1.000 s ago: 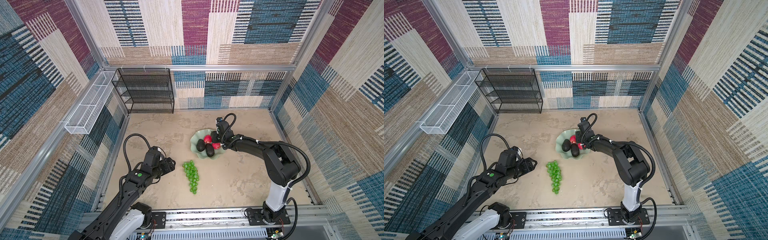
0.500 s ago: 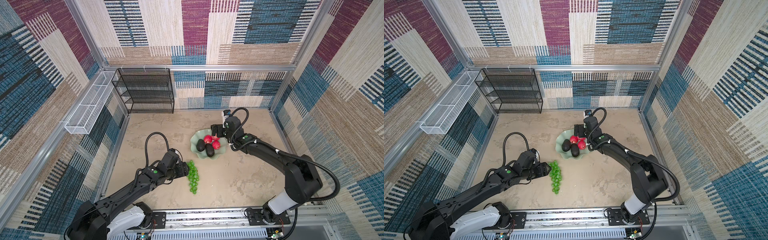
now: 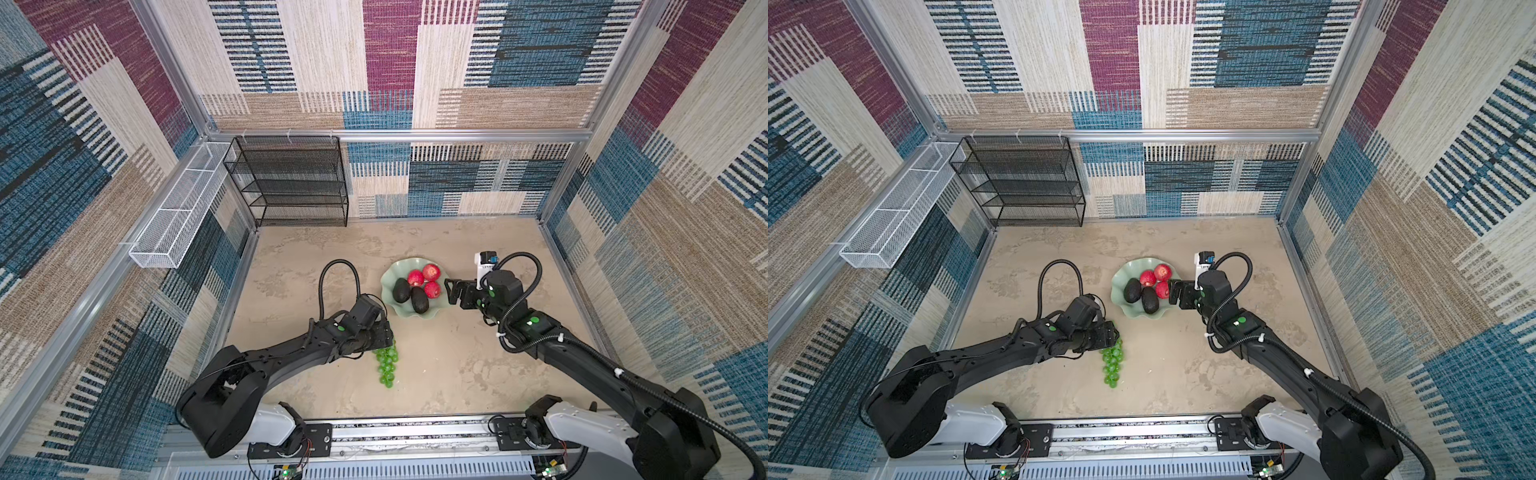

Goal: Place and organize the fake fruits in the fruit bowl
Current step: 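Grasp the green grapes with the left gripper while the right arm withdraws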

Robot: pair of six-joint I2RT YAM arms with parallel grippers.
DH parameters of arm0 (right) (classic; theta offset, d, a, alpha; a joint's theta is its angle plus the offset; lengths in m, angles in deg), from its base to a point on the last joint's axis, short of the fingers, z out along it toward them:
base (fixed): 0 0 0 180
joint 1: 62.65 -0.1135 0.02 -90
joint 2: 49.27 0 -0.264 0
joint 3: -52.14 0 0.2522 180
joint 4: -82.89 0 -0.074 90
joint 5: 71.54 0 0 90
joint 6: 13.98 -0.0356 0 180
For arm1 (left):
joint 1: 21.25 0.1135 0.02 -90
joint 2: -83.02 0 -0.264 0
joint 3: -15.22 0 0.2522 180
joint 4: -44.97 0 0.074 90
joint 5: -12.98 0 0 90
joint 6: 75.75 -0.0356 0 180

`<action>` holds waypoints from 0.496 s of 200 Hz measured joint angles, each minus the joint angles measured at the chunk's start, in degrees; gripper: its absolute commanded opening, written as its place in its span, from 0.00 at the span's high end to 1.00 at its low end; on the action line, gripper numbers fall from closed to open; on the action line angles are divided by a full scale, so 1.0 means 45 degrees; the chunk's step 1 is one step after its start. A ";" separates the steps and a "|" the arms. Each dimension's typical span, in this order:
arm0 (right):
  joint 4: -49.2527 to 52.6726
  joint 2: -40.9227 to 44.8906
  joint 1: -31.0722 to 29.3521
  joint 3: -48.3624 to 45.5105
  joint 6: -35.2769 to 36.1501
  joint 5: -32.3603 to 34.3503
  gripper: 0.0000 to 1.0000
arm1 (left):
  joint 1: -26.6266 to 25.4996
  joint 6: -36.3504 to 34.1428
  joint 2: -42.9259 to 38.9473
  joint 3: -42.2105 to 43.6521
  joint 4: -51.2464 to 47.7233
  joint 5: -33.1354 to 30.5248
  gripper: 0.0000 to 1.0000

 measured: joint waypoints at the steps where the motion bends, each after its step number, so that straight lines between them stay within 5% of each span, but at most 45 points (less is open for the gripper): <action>1: 0.0015 0.0029 0.0000 -0.0015 -0.0019 0.0000 0.02 | -0.0005 -0.0005 0.0078 -0.0034 0.0024 0.0000 0.28; 40: 0.0457 0.1195 0.0000 -0.0510 -0.0495 0.0340 0.02 | -0.0039 -0.0282 0.1112 -0.0505 0.0325 0.0301 0.50; 99: 0.0646 0.1506 0.0000 -0.0559 -0.0573 0.0656 0.02 | -0.0058 -0.0724 -0.1132 0.0151 -0.0714 0.0199 0.57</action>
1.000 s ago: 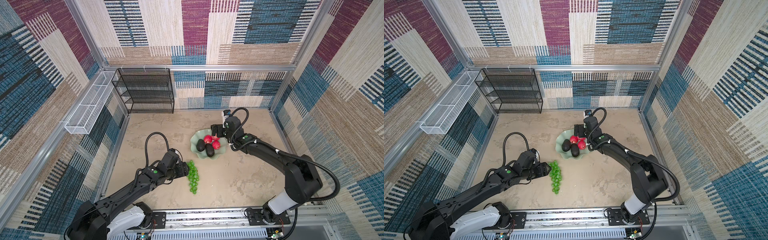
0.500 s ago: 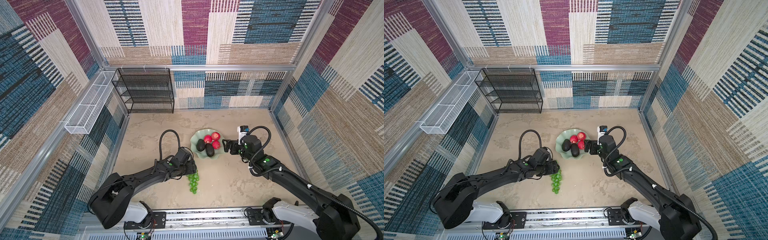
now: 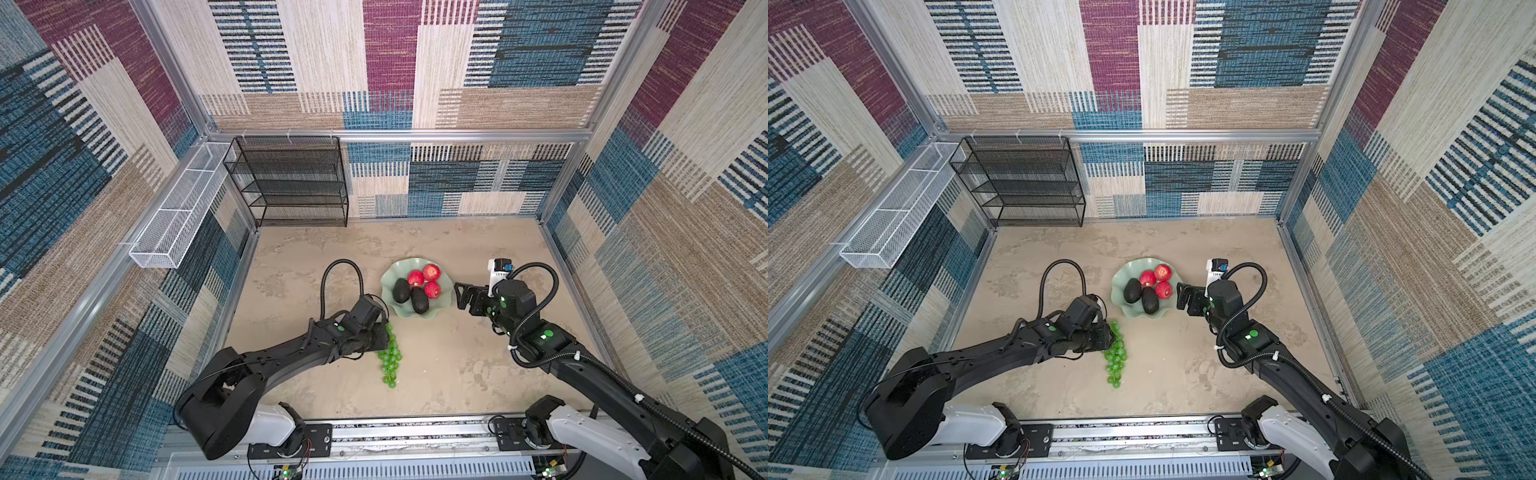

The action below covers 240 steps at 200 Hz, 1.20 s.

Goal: Place and organize the fake fruits in the fruit bowl
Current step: 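Grasp the green grapes with the left gripper while the right arm withdraws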

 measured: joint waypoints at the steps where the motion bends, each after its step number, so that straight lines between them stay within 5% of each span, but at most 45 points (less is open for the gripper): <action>1: 0.0000 0.0000 0.0000 0.0000 0.0000 0.0000 0.02 | 0.0000 -0.0010 -0.0049 0.0010 -0.0024 -0.0010 0.57; 38: -0.0024 -0.0097 0.0000 0.0000 0.0000 0.0000 0.02 | 0.0000 -0.0486 -0.2963 -0.0010 -0.1287 -0.0593 0.56; 62: -0.0029 -0.0155 0.0000 -0.0005 0.0000 -0.0010 0.02 | 0.0005 -0.0782 -0.3910 -0.0457 -0.1996 -0.0937 0.30; 137: -0.0010 0.0529 0.0000 -0.0369 -0.0126 -0.0010 0.01 | -0.0165 -0.0466 -0.0874 -0.0597 -0.1933 -0.0185 0.08; 201: 0.0155 0.0908 0.0000 -0.0714 -0.0296 -0.0005 0.00 | -0.0301 -0.0452 0.1185 -0.1190 -0.1117 -0.0146 0.08; 240: 0.0160 0.0933 0.0000 -0.0714 -0.0335 -0.0005 0.00 | -0.0316 -0.0214 0.2497 -0.1481 -0.0821 0.0136 0.25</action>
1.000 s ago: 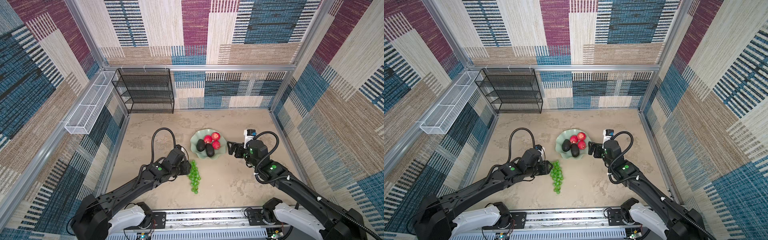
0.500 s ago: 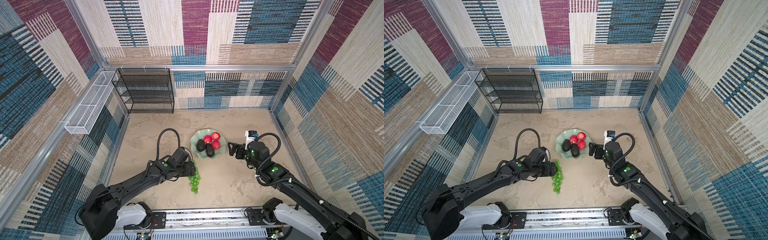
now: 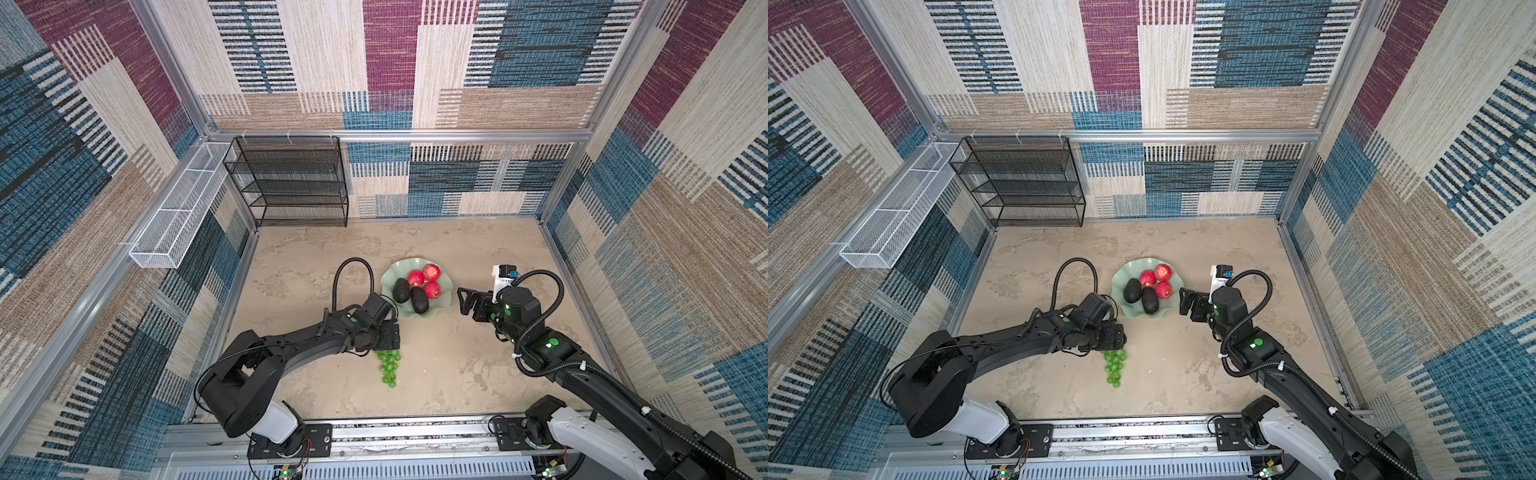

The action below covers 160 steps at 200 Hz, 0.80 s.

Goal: Place and organize the fake fruits in the fruit bowl
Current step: 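Grasp the green grapes with the left gripper while the right arm withdraws, then lower the grapes into the bowl with the left gripper and release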

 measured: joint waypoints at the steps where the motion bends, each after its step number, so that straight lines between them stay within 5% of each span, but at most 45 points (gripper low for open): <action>1: 0.0000 0.0000 0.0000 0.0000 0.0000 0.0000 0.00 | 0.0000 0.0005 0.0015 0.0000 -0.0005 0.0000 0.26; 18: 0.0000 0.0010 0.0000 0.0000 0.0000 0.0005 0.01 | 0.0005 0.0141 0.0282 -0.0063 -0.0005 0.0024 0.50; 33: 0.0000 0.0019 0.0000 0.0000 0.0000 0.0005 0.00 | 0.0005 0.0175 0.0330 -0.0092 0.0034 0.0063 0.61; 115: -0.0010 -0.0078 0.0000 0.0000 0.0005 0.0102 0.00 | 0.0015 -0.0398 -0.3235 -0.0121 -0.1394 -0.0583 0.62; 160: -0.0015 -0.0117 0.0000 0.0044 0.0000 0.0097 0.00 | 0.0102 -0.1253 -0.3837 -0.2807 -0.2608 -0.1001 0.62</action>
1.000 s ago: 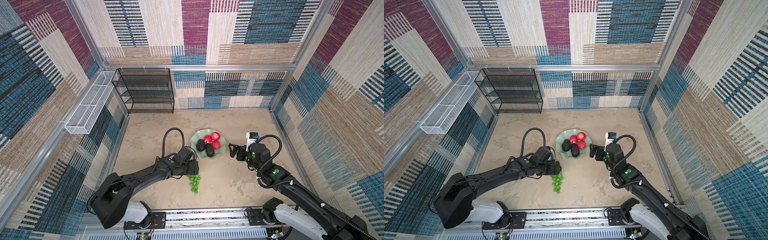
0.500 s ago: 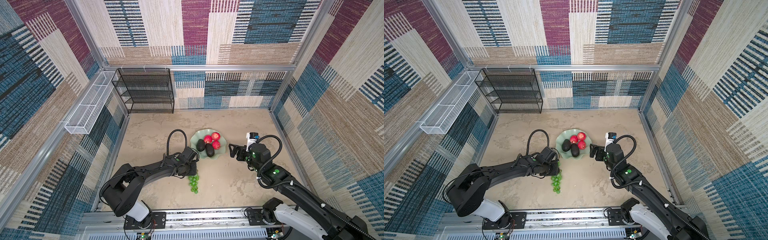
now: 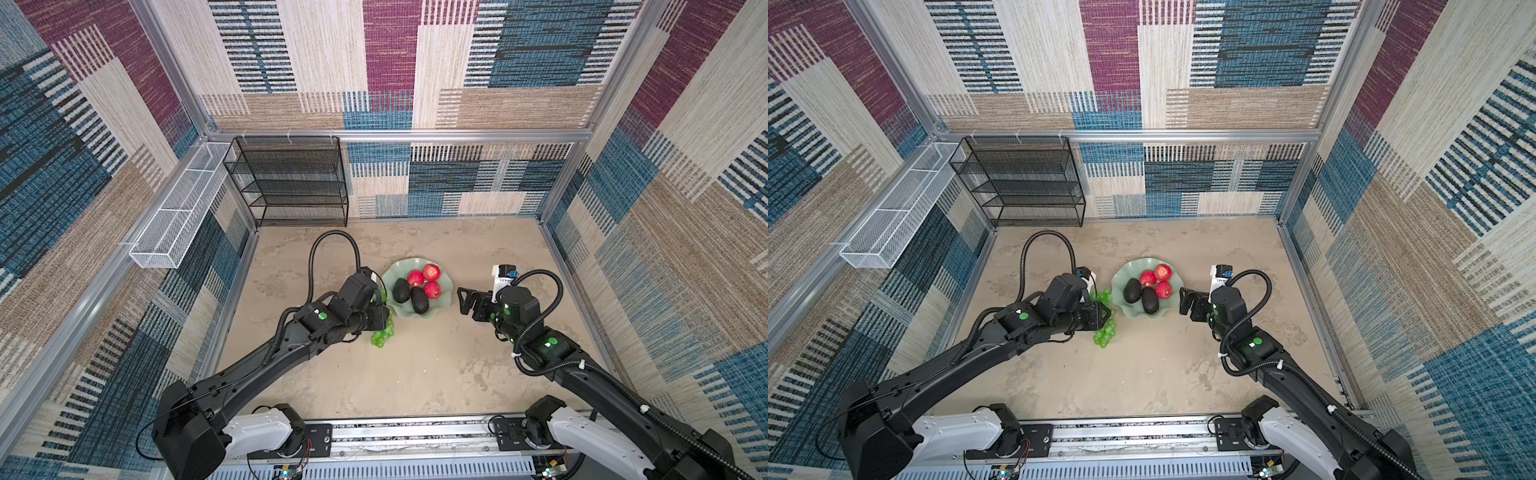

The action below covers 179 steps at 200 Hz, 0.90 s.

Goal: Place and organize the fake fruits in the fruit bowl
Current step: 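Lower the grapes into the bowl with the left gripper and release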

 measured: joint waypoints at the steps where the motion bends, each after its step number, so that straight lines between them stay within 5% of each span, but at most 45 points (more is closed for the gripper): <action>1: 0.0000 0.0000 0.0000 0.0000 0.0000 0.0000 0.00 | 0.0000 -0.0024 0.0024 -0.0053 -0.0015 0.0000 0.62; 123: 0.0913 0.1880 0.0000 -0.0335 -0.0525 -0.0117 0.01 | 0.1214 -0.2385 0.9476 -0.8097 -0.0374 0.1938 0.62; 149: 0.1185 0.2171 0.0000 -0.0554 -0.0675 -0.0097 0.00 | 0.1447 -0.2370 1.0477 -0.8534 -0.0452 0.2293 0.41; 179: 0.1248 0.2069 0.0000 -0.0622 -0.0801 -0.0092 0.01 | 0.1438 -0.2322 1.0860 -0.8762 -0.0277 0.2662 0.29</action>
